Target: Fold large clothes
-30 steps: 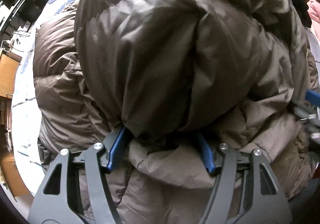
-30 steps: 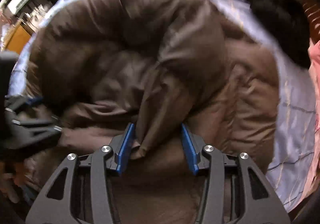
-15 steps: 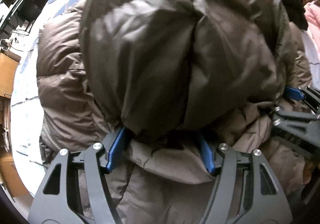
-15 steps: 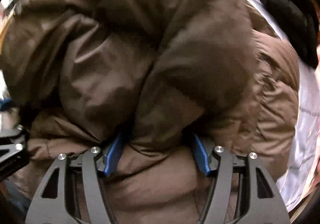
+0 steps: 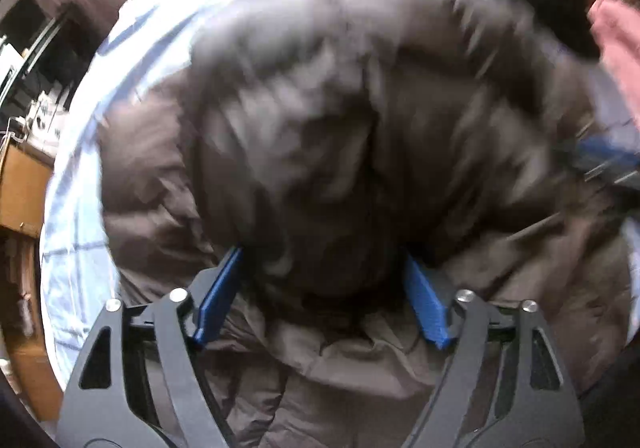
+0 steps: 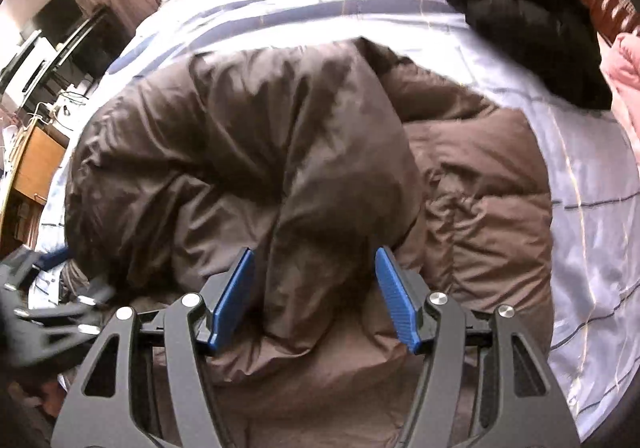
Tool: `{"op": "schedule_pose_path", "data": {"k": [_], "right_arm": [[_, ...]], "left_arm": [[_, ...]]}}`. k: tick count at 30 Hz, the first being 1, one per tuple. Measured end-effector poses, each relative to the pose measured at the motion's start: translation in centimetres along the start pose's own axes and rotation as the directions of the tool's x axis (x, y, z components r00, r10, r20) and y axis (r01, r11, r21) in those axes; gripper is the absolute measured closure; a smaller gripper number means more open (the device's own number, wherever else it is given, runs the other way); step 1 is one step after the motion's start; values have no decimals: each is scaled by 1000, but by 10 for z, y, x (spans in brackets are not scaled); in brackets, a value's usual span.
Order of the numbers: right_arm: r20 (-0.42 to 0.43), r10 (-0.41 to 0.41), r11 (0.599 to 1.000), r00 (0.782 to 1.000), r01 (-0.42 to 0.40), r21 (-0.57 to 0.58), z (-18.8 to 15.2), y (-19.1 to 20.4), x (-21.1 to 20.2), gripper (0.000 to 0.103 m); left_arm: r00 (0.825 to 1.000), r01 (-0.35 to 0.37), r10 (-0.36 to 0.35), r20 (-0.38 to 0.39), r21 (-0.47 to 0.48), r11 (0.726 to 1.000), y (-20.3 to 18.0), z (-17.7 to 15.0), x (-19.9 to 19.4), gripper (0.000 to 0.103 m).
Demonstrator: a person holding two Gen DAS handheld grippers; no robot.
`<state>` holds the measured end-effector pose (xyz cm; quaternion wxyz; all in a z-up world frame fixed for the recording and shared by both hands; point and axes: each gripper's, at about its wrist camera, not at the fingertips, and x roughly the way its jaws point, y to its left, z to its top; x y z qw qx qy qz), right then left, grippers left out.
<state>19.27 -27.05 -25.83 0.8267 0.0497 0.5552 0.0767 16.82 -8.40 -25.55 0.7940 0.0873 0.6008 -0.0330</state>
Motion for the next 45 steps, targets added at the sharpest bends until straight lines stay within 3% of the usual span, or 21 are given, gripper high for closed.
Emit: {"op": "schedule_pose_path", "data": {"k": [4,8,13,15,17,22,27,29,32,36,39,41,45], "right_arm": [[27,16,1000,999,-17,19,0,-4,-10,40],[100,56,994,993,-65,90,8,-25,-23,39],[192,131,963,973,-171,209,16,-55,-41,39],[205,137,954,969,-185,237,21,-64,-41,39],[195,151,944,969,-200,261,24,-70,-36,39],[132,234,913,963,-265,310,22,-70,-17,39],[131,238,920,962,-266,287,22,-62,-18,39],[155,237,922,959,-272,275,24,-62,-26,39],[186,250,921,950,-293,257,29,-63,-38,37],[208,218,944,954,-260,202,35,-53,-44,33],[193,252,939,948,-288,190,42,-47,-36,33],[169,265,945,949,-290,151,57,-40,-30,32],[135,174,977,975,-188,98,110,-35,-12,26]], "left_arm": [[1000,12,-13,-20,-44,999,5,0,9,19],[995,88,-85,51,-70,994,11,-10,-37,25],[974,144,-160,158,109,984,-22,-35,-87,27],[970,187,-215,115,214,959,-45,-52,-90,34],[970,226,-242,31,261,939,-58,-60,-77,47],[978,193,-170,-117,234,953,-60,-58,-17,48],[959,230,-204,-198,117,966,-45,-43,17,48],[968,204,-184,-168,112,973,-47,-46,10,48],[989,143,-130,-70,222,965,-64,-60,-22,46],[985,147,-167,35,320,936,-78,-80,-58,37],[986,157,-167,5,322,934,-80,-84,-46,35],[986,165,-155,-58,302,939,-73,-78,-23,34],[987,142,-114,-114,289,947,-66,-72,8,31]]}}
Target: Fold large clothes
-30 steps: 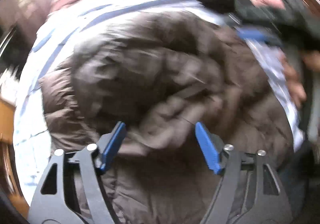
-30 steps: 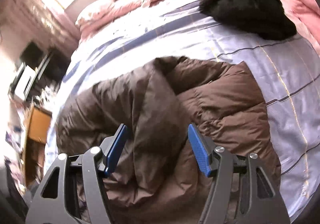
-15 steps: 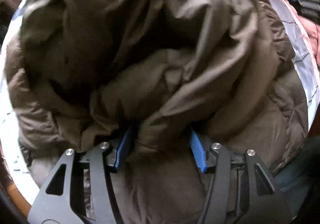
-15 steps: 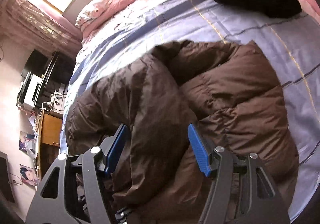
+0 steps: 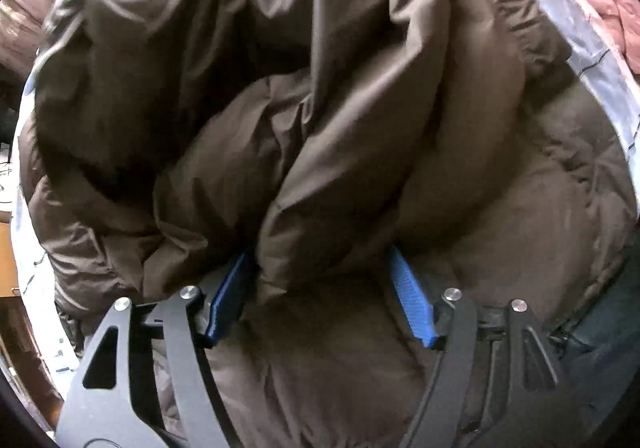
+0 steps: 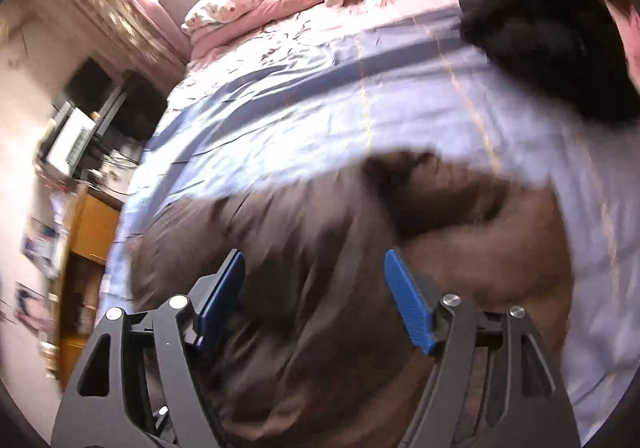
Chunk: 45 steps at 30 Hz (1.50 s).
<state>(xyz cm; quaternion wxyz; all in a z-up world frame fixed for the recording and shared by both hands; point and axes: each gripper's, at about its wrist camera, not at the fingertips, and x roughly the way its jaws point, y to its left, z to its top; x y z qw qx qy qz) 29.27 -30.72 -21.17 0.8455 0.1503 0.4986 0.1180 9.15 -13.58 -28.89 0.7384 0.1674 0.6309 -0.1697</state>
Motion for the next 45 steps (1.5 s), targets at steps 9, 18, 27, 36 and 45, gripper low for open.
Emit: {"op": "schedule_pose_path", "data": {"k": [9,18,27,36,45], "right_arm": [[-354,181,955,917,-79,285,46,-20,114,38],[-44,309,951,950,-309,0,57,53,30,88],[94,295,890,951,-237,-389,11,91,-42,89],[81,389,864,918,-332,-379,-45,72,-80,89],[-270,246,762,931,-357,-541,-187,67,-115,87]], "left_arm": [[994,-112,110,25,113,987,-36,-1,31,22],[993,-117,119,23,-46,992,3,32,45,21],[998,-58,57,-9,-185,981,48,31,31,25],[922,309,-315,227,61,949,27,-22,-76,26],[645,566,-331,689,-140,812,168,-44,-181,21]]}}
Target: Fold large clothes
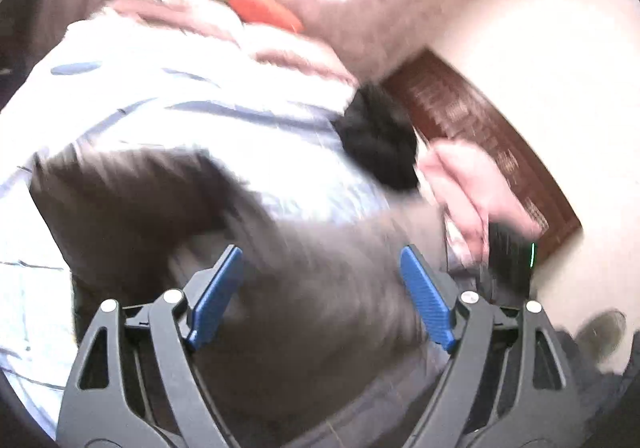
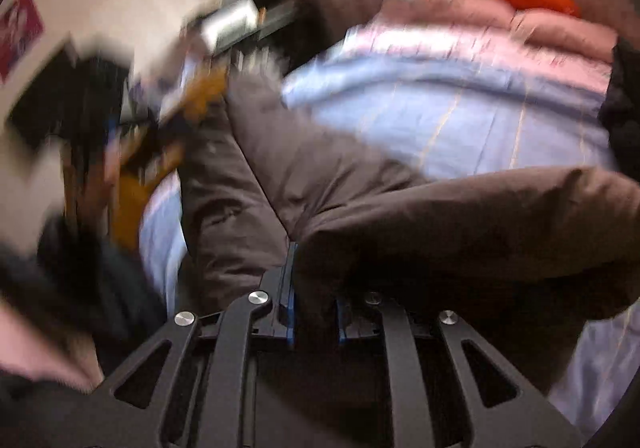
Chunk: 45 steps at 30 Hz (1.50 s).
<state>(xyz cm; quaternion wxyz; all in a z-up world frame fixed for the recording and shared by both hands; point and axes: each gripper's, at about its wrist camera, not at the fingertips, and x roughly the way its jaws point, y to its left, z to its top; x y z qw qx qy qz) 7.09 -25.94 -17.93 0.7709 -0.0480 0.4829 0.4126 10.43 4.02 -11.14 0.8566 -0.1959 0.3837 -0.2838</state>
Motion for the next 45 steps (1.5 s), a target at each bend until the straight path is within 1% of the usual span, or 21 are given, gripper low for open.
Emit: {"op": "schedule_pose_path", "data": {"k": [3,5,6,8,11,13,15,17,18,19,21,22,24,26,28,29,32,38,41,43,45], "right_arm": [[-177,-51,998,983,41,-56,-37,16,23,83],[-239,-84,996,967,79,-31,-52,15,34,68],[-247,-118,993,962,118,-14,-56,13,35,58],[-229,-247,967,942,254,1,-59,8,28,10],[-233,-344,930,910,365,50,-63,4,4,6],[-290,-455,869,842,491,61,-69,5,-15,6],[-296,-627,746,721,665,41,-73,12,-40,6],[-261,-723,644,639,761,77,-69,18,-64,6],[-206,-756,612,621,783,113,-62,25,-74,7],[-109,-743,643,660,750,158,-54,37,-83,9],[-15,-626,768,780,619,162,-45,55,-78,10],[-23,-595,792,803,592,149,-43,59,-69,11],[-114,-612,779,783,621,83,-40,64,-33,11],[-222,-646,748,731,664,9,-42,56,8,19],[-329,-682,705,653,707,-58,-53,42,50,20],[-353,-678,705,645,706,-62,-61,34,59,20],[-411,-605,734,681,677,41,-79,7,87,14],[-417,-627,714,658,700,31,-76,3,106,6],[-406,-602,722,687,686,91,-76,6,81,8],[-313,-582,721,751,654,230,-70,13,53,10],[-138,-525,751,840,534,390,-62,30,20,10]], "left_arm": [[1000,13,-14,21,6,1000,-18,-5,6,20],[996,-76,78,-41,52,996,-34,-15,28,20],[982,-156,166,-95,102,982,-42,-24,46,20],[946,-252,279,-167,165,954,-43,-47,53,20],[879,-339,392,-273,221,915,-19,-80,61,20],[849,-370,434,-302,245,896,-12,-100,65,20],[832,-388,448,-327,234,891,-9,-114,60,20],[825,-399,448,-345,206,894,-2,-129,50,19],[818,-411,456,-352,198,890,0,-136,47,18],[811,-423,466,-352,197,885,-2,-140,45,18],[794,-454,501,-344,212,865,-7,-151,42,18],[781,-476,525,-337,223,851,-11,-157,42,18],[757,-514,562,-332,227,827,-17,-165,42,18],[730,-554,597,-332,226,802,-16,-177,44,17],[708,-579,619,-340,222,785,-16,-189,44,16],[699,-586,624,-348,220,780,-15,-194,46,15],[677,-586,626,-386,231,777,-11,-206,58,10],[631,-614,661,-406,259,745,-2,-207,79,5],[626,-622,664,-408,252,742,2,-206,79,4],[640,-620,649,-411,223,753,5,-203,74,4],[650,-619,643,-406,208,757,8,-204,70,4]]}}
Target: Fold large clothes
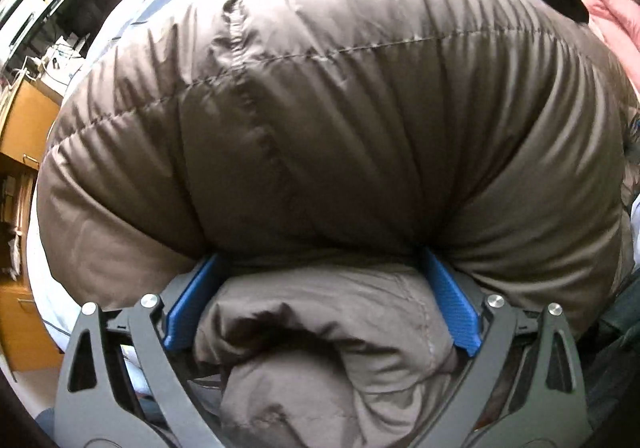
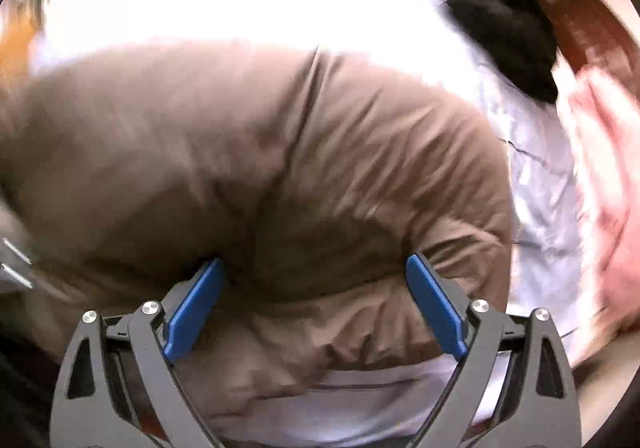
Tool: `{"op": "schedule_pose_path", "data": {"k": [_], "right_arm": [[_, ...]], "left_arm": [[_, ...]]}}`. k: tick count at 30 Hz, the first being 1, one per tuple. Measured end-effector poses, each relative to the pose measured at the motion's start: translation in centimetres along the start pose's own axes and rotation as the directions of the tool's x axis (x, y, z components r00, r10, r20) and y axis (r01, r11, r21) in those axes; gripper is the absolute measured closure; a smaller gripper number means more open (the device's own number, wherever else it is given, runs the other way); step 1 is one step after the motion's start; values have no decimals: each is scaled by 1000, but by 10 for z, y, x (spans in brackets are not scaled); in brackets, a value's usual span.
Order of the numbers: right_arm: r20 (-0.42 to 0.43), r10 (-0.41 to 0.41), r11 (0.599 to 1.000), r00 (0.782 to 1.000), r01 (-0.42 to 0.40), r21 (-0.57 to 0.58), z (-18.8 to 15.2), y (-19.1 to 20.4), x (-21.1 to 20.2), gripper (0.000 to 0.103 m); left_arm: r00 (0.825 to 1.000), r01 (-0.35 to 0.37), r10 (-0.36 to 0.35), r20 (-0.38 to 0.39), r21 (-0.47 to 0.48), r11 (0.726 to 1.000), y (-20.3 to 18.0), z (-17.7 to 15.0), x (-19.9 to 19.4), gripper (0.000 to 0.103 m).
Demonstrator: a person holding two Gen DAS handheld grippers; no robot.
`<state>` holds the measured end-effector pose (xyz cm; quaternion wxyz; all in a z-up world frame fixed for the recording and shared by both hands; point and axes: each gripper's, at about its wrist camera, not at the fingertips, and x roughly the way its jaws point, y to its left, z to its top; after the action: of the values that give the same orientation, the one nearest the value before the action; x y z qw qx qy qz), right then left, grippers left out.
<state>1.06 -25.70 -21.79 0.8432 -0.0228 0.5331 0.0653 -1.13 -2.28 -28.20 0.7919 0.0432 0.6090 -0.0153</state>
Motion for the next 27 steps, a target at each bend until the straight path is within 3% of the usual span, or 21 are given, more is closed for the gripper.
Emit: {"op": "schedule_pose_path", "data": {"k": [1,2,3,5,7,10,14,17,21,24,27], "right_arm": [[69,83,996,994,-86,37,3,5,-16,13],[102,131,990,986,-135,31,6,17,-24,23],[111,142,990,984,-142,-4,9,33,-25,30],[103,113,992,988,-106,-64,15,59,-16,64],[67,107,993,992,-103,-53,21,72,2,77],[12,67,996,998,-66,-51,27,89,37,77],[0,-57,986,998,57,-156,25,109,71,77],[10,-92,979,996,92,-181,20,108,85,77],[62,-24,987,998,33,-156,21,91,75,77],[109,70,997,992,-65,-45,14,68,48,77],[181,138,990,974,-141,7,11,55,22,77]], "left_arm": [[1000,-1,1,2,-1,1000,1,0,0,4],[1000,-3,3,3,-2,1000,1,0,1,4],[1000,-3,3,2,-2,1000,2,-1,1,4],[1000,2,-2,-14,-14,1000,4,-1,2,4],[999,13,-14,-29,-30,999,10,0,8,3],[999,20,-21,-35,-51,998,17,-1,17,3],[999,8,-11,-45,-58,998,21,2,28,3],[999,-5,2,-53,-56,998,23,6,32,3],[999,25,-26,-22,-79,997,35,9,27,3],[995,97,-95,24,-118,988,51,6,5,9],[974,175,-143,178,-181,968,80,6,-35,10]]}}
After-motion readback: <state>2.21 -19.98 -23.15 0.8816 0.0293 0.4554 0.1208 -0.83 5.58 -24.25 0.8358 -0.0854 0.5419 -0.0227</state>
